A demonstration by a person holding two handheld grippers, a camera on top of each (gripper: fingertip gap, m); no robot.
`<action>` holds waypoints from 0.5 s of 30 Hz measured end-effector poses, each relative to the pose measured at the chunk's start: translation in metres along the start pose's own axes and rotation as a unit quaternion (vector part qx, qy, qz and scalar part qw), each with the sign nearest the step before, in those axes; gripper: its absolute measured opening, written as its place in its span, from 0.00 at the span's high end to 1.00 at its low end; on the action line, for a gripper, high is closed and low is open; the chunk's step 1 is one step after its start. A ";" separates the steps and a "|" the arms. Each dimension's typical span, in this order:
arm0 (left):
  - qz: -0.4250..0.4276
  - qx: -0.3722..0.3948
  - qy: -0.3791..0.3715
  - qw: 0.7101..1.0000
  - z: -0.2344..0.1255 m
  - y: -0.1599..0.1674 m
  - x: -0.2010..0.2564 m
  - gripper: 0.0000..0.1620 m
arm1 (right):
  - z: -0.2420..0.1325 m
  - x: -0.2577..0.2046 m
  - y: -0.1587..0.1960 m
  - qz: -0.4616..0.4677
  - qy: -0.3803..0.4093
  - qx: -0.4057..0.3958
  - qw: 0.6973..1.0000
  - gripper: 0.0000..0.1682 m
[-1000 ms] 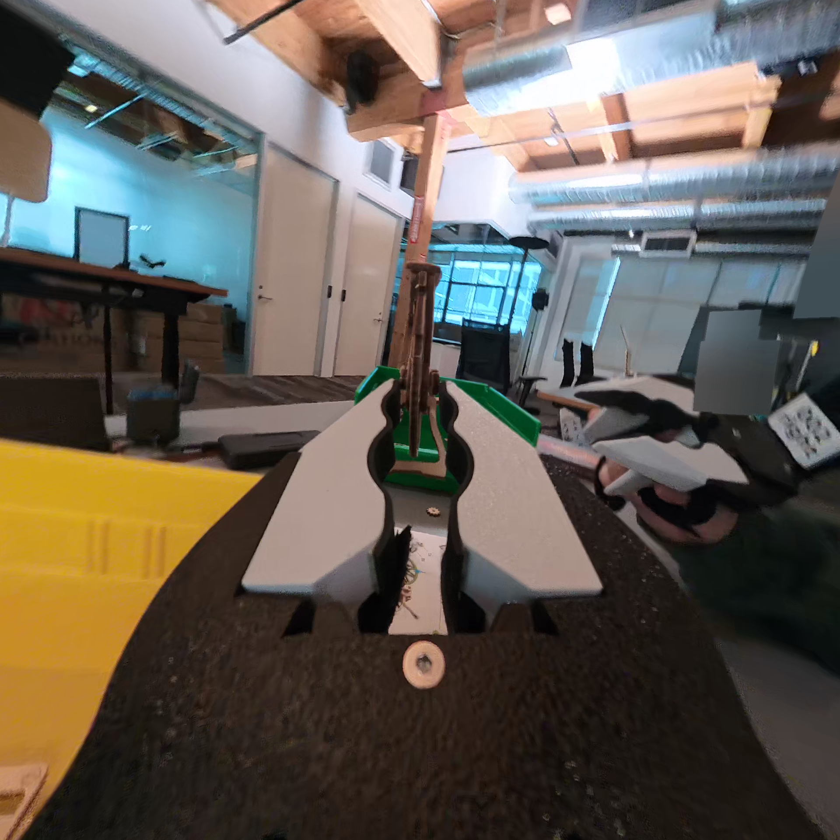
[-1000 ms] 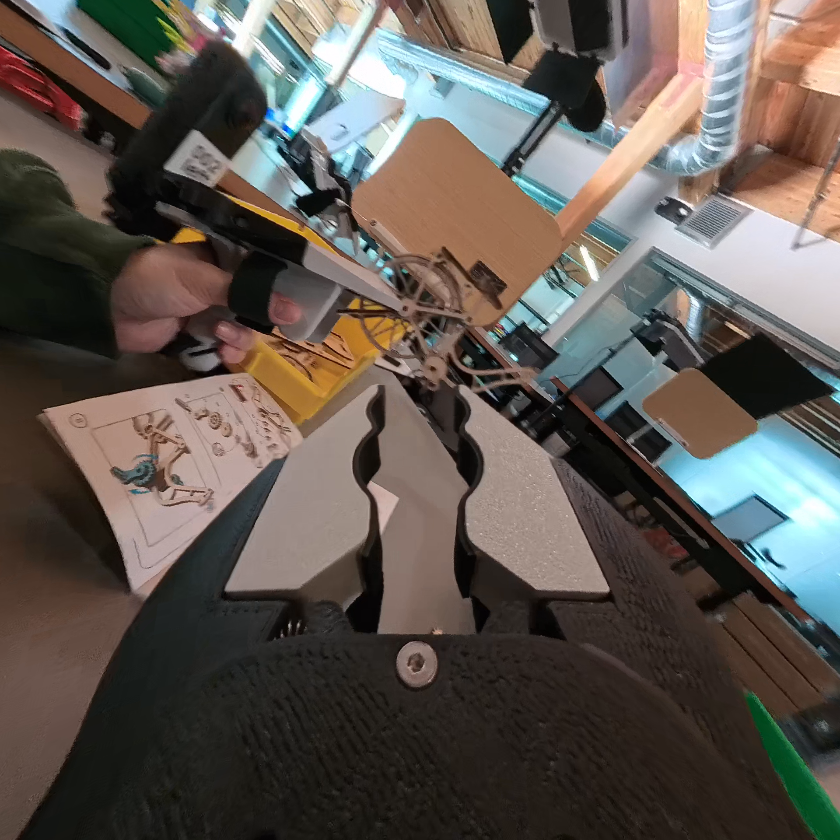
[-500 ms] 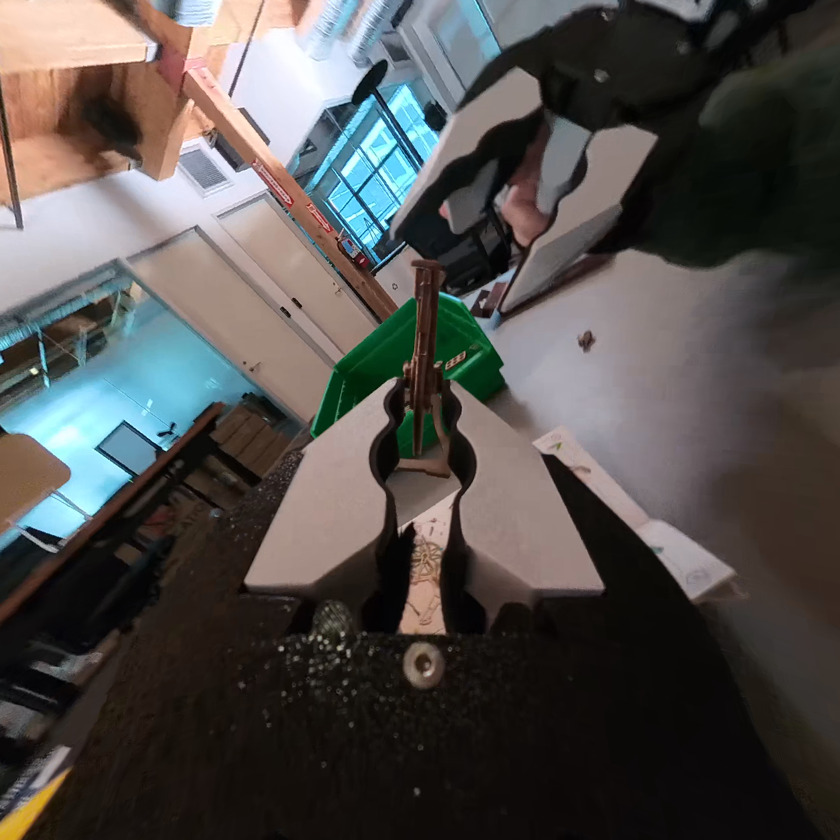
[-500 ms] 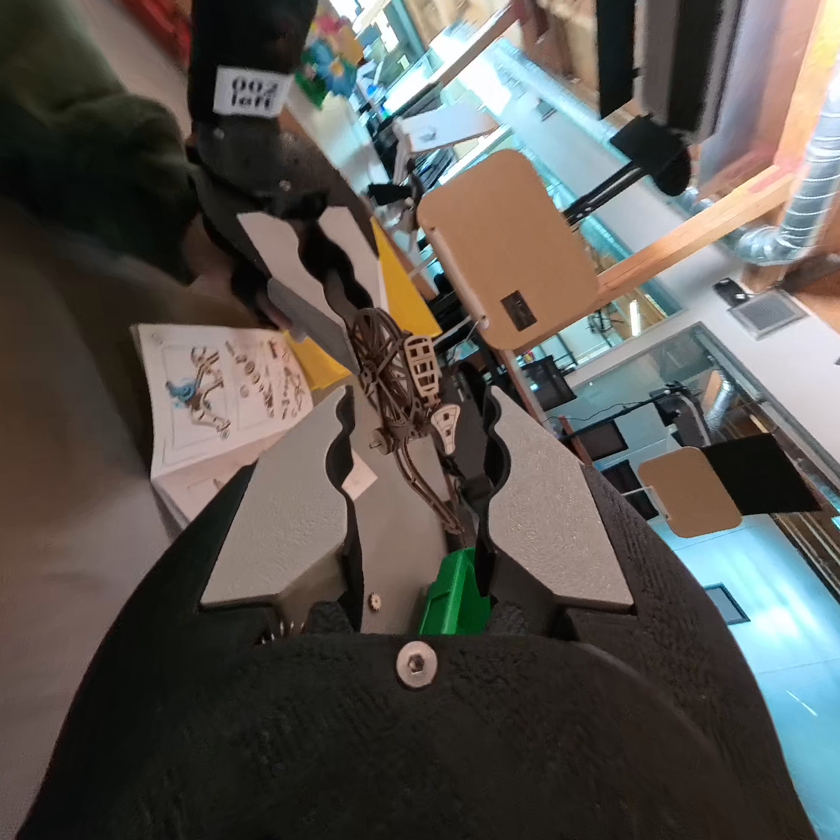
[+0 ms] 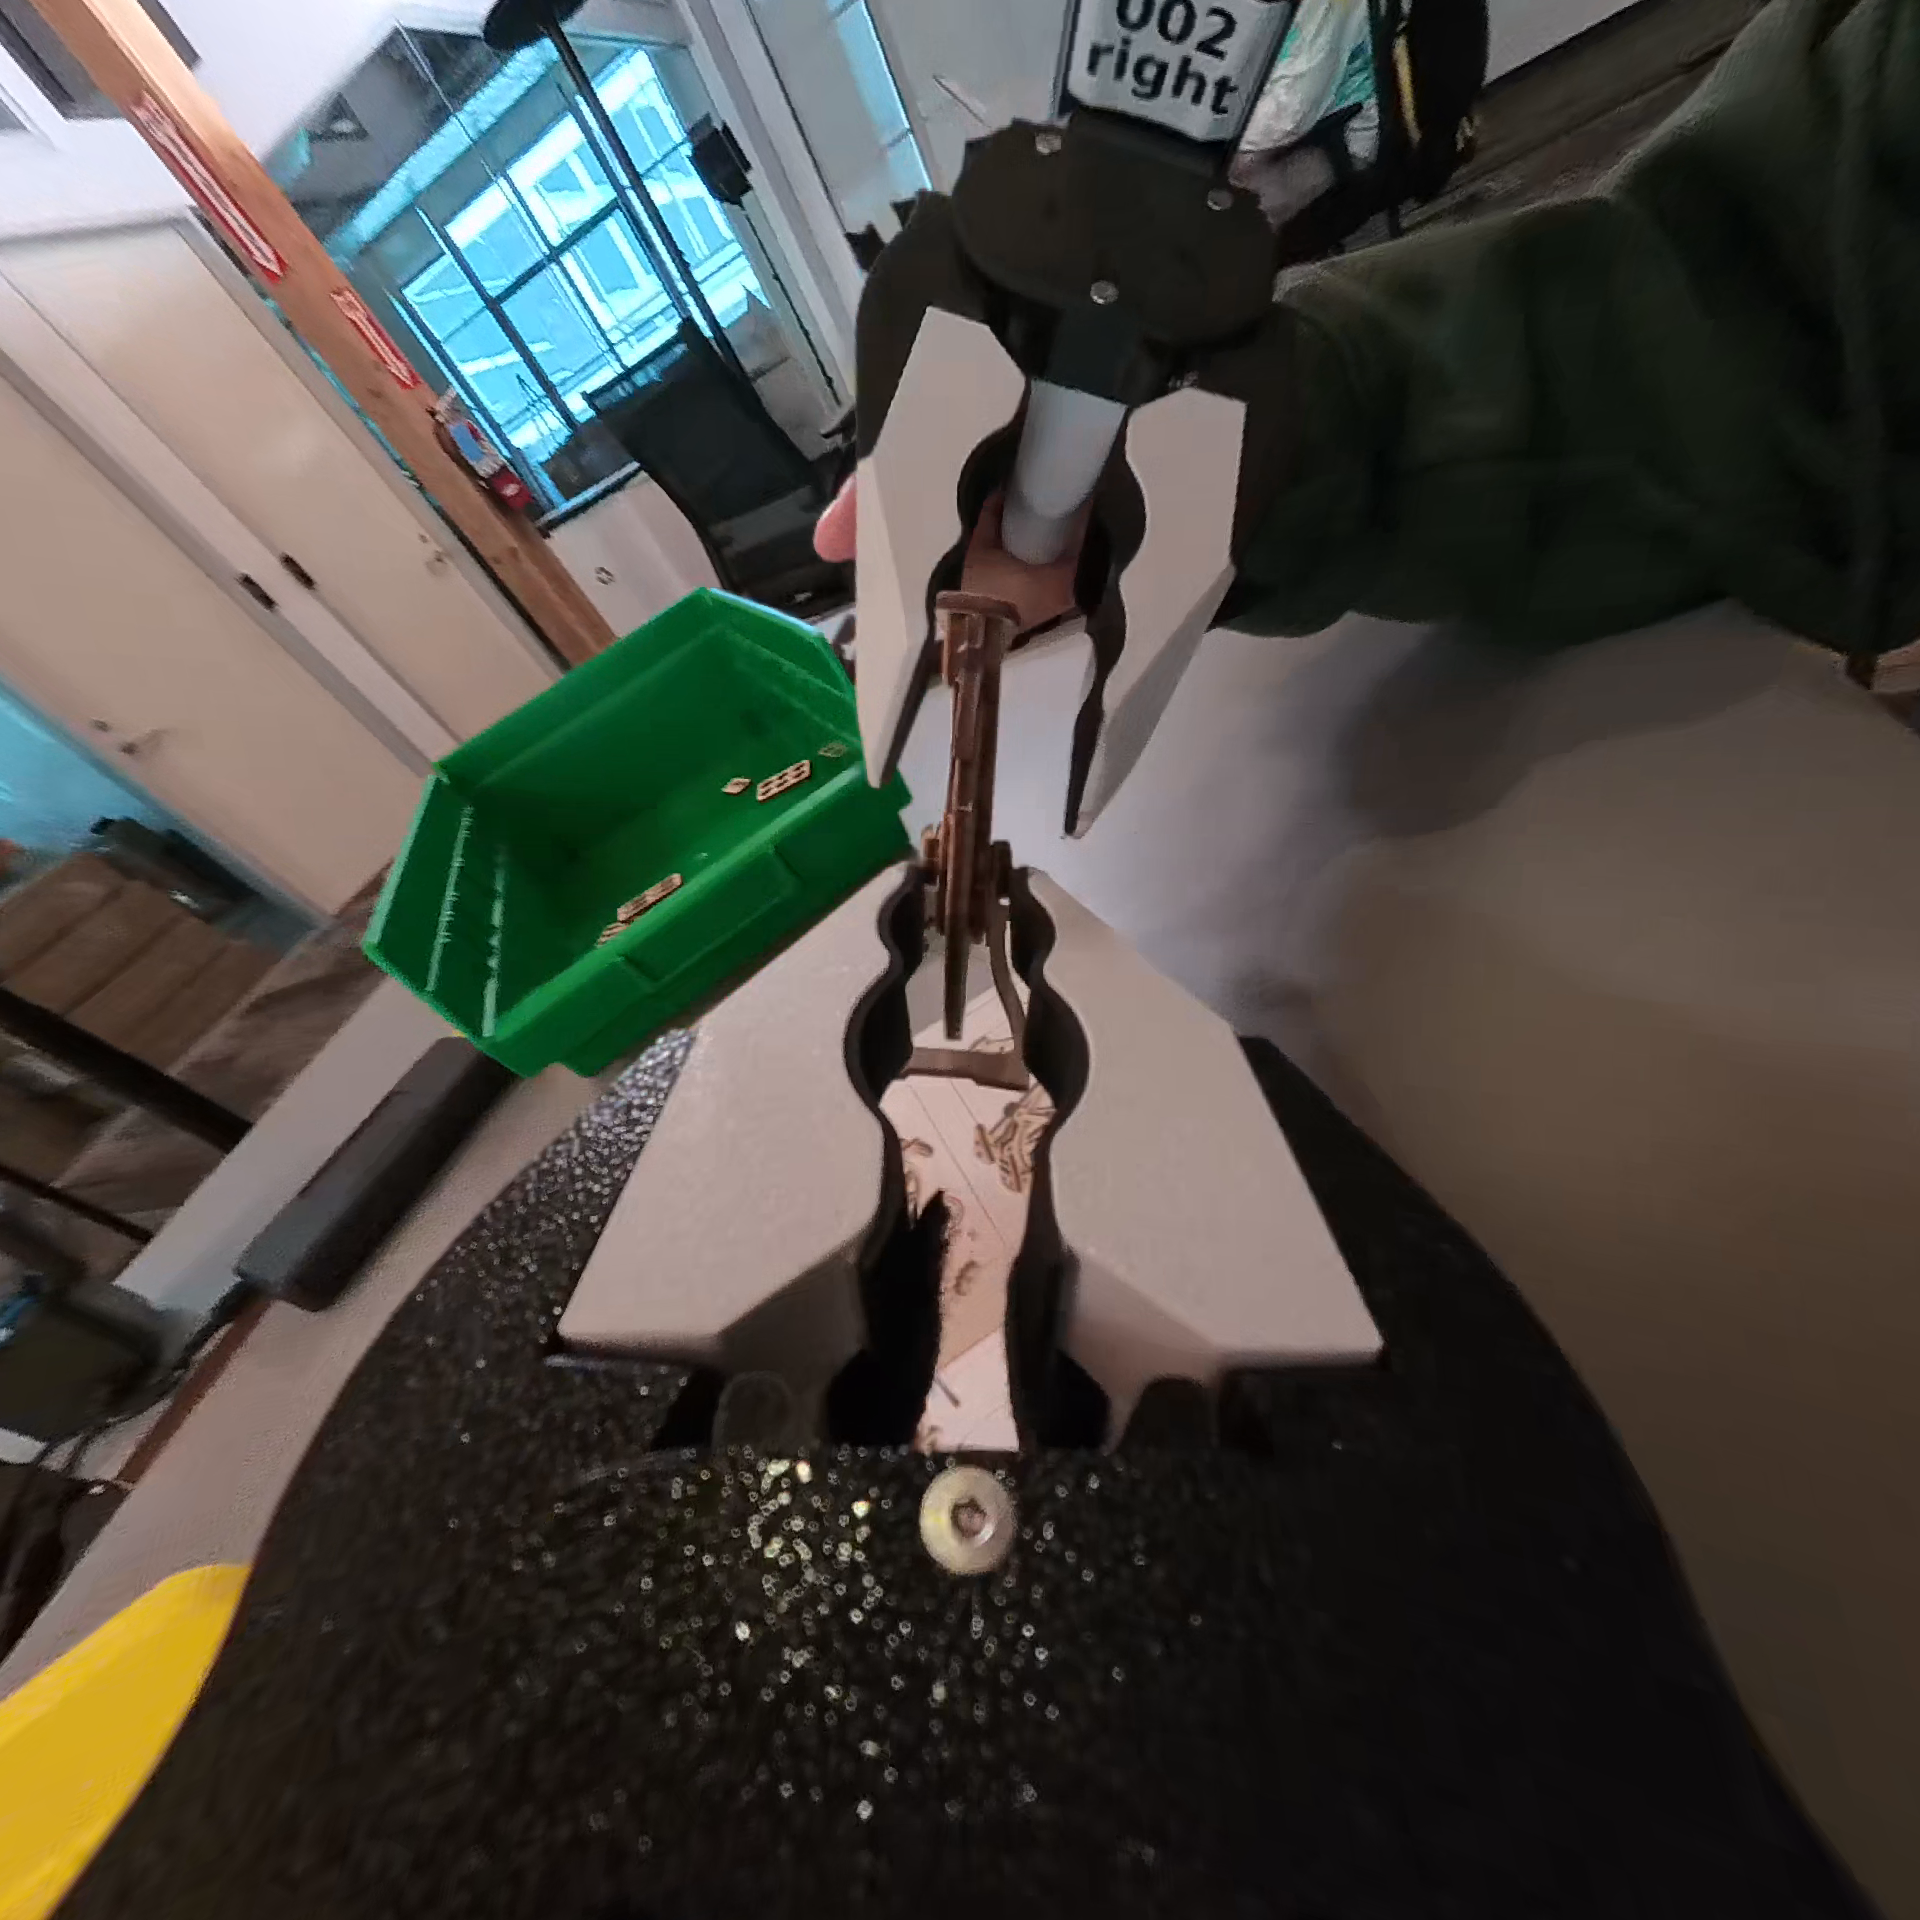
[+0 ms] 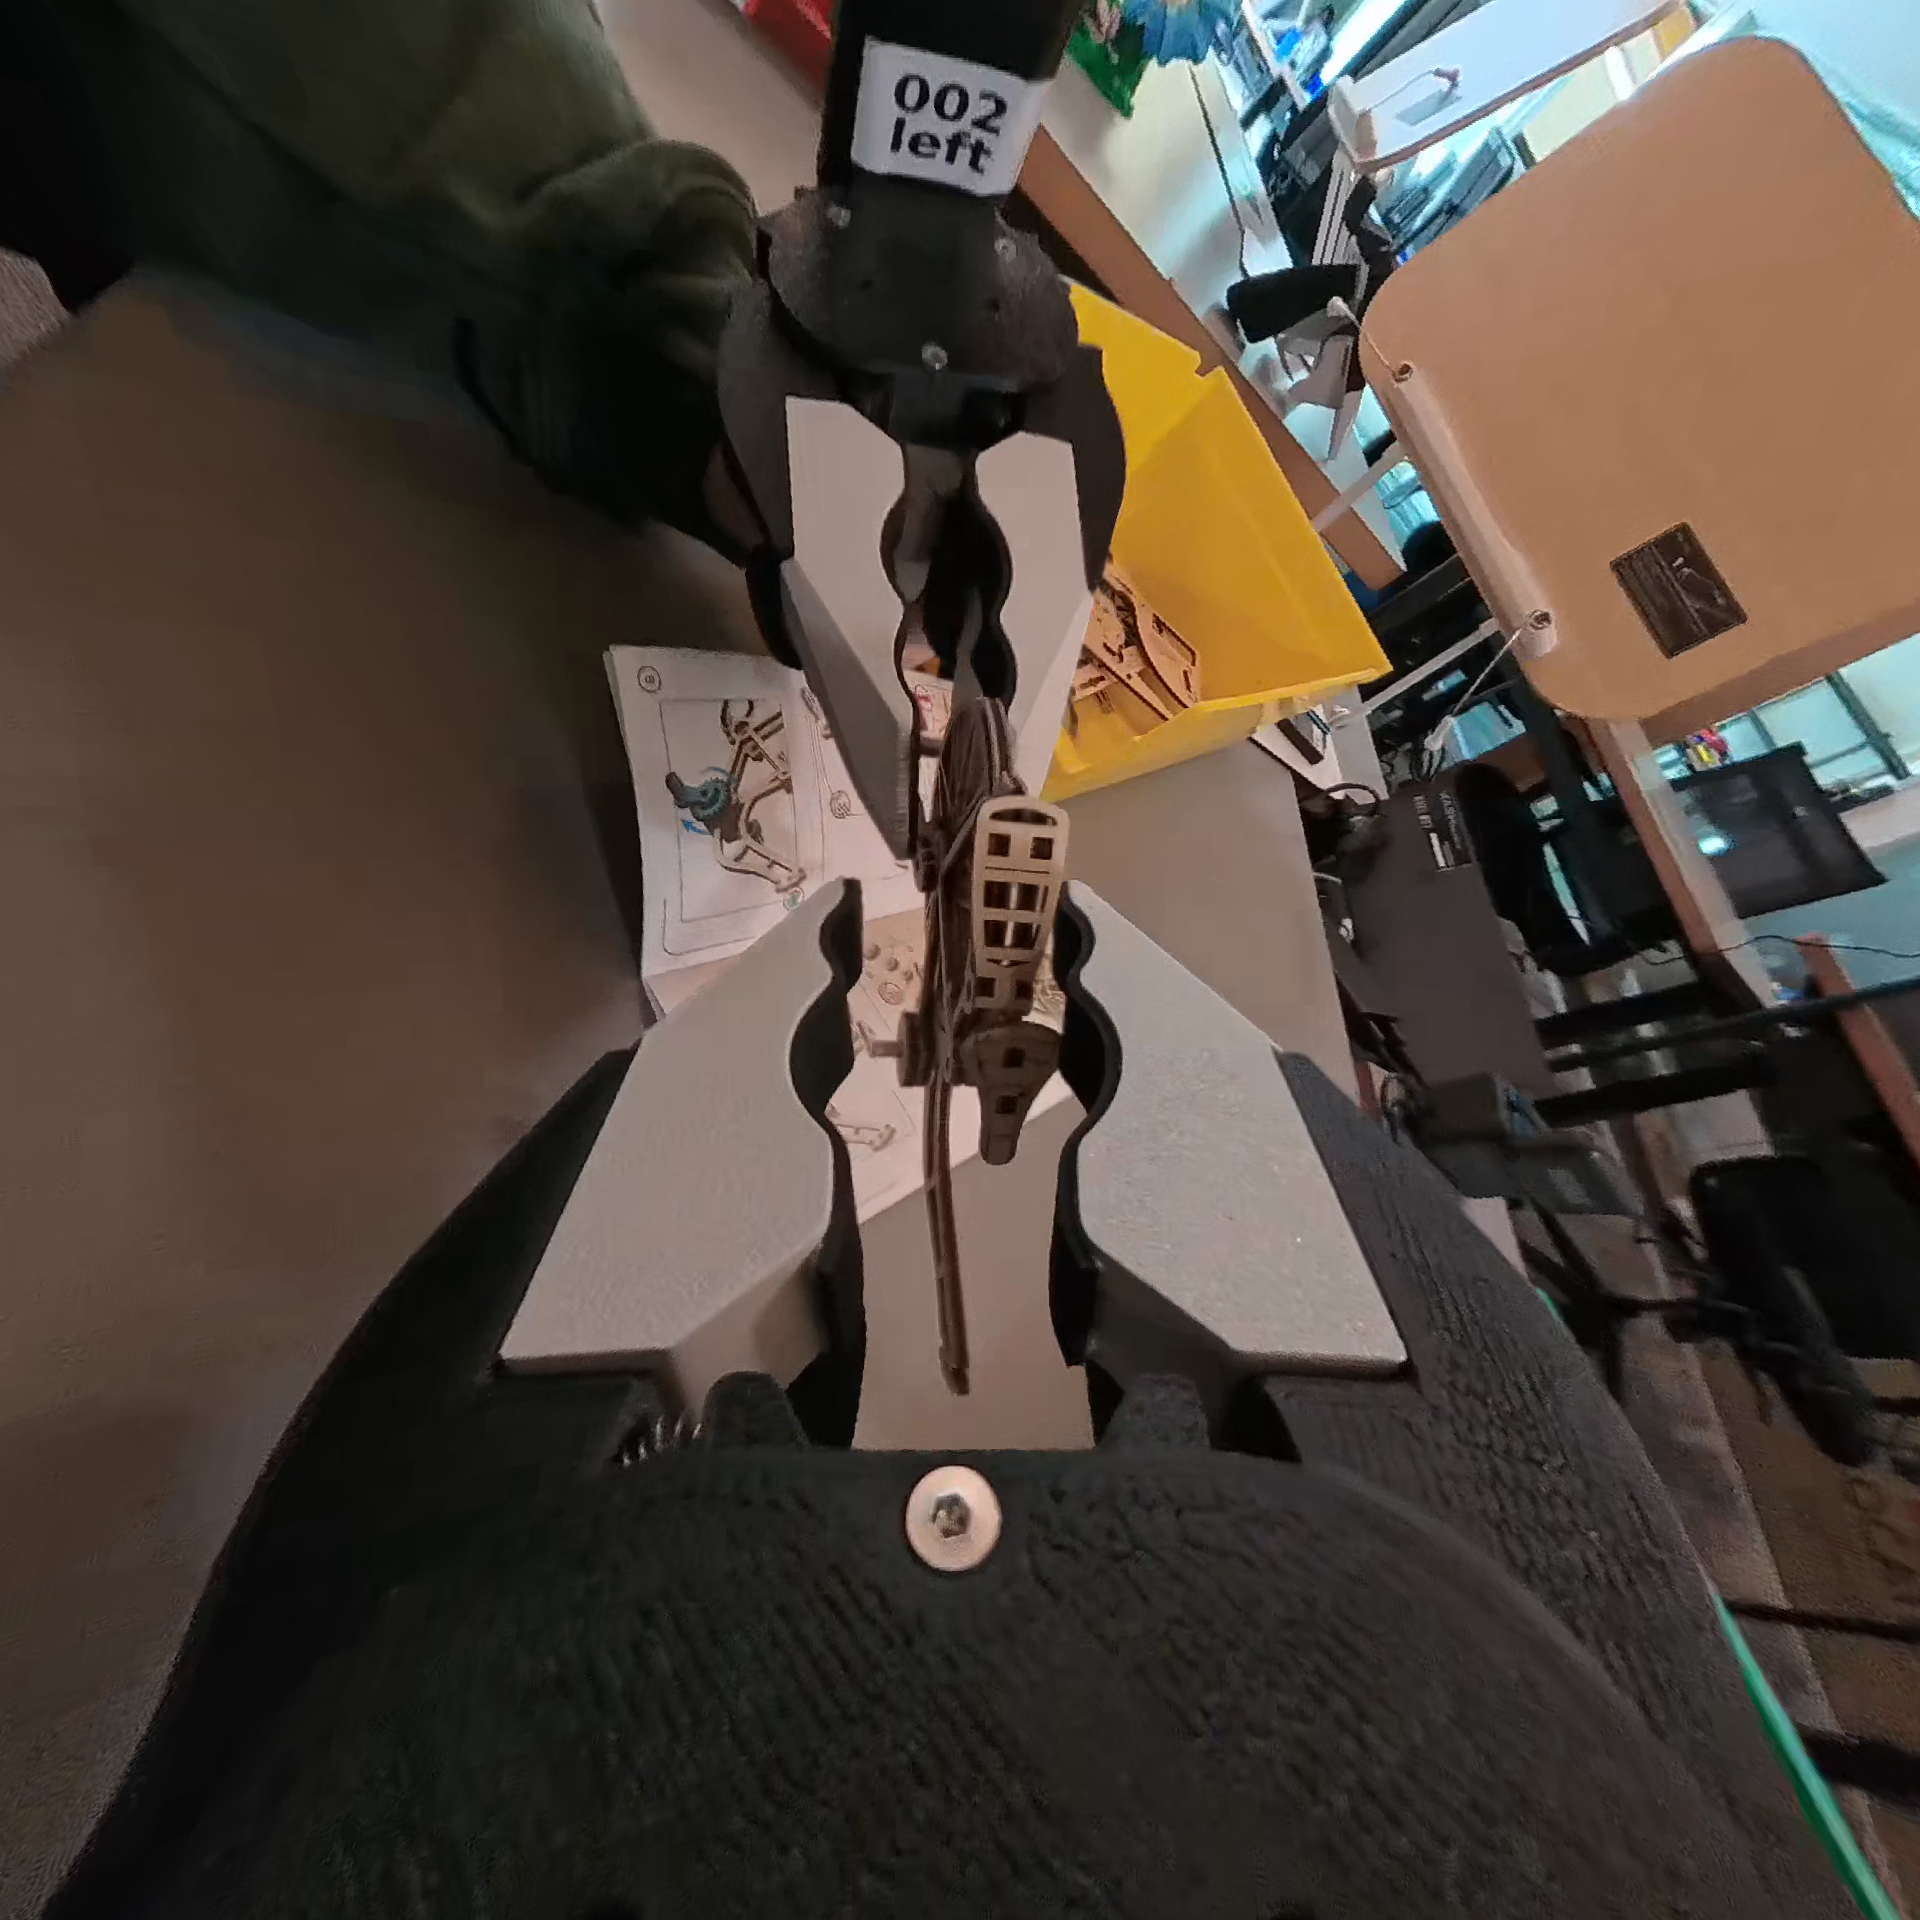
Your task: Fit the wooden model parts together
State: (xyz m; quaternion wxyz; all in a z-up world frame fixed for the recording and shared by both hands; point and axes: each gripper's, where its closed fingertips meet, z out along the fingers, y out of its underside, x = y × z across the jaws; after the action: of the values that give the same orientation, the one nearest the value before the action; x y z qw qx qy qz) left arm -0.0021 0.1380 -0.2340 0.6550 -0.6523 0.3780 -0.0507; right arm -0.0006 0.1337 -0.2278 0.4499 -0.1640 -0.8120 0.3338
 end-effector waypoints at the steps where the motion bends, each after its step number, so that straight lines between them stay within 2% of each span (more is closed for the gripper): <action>1: -0.006 -0.001 0.007 1.000 0.001 0.001 0.002 0.91 | 0.000 -0.001 0.001 0.009 -0.002 0.006 1.000 0.81; 7: -0.027 -0.007 0.046 0.999 0.005 0.007 0.013 0.91 | -0.001 -0.010 0.006 0.044 -0.028 0.012 0.999 0.88; 13: -0.034 -0.012 0.072 0.997 0.007 0.009 0.022 0.91 | 0.006 -0.022 0.011 0.054 -0.060 0.000 0.997 0.87; 15: -0.037 -0.011 0.077 0.996 0.008 0.009 0.024 0.91 | 0.007 -0.025 0.011 0.058 -0.068 -0.001 0.996 0.91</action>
State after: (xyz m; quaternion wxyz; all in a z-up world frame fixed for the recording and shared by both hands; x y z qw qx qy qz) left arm 0.0157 0.1320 -0.2539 0.6144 -0.6672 0.4034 -0.1207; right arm 0.0067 0.1246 -0.2536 0.3738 -0.1882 -0.8302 0.3683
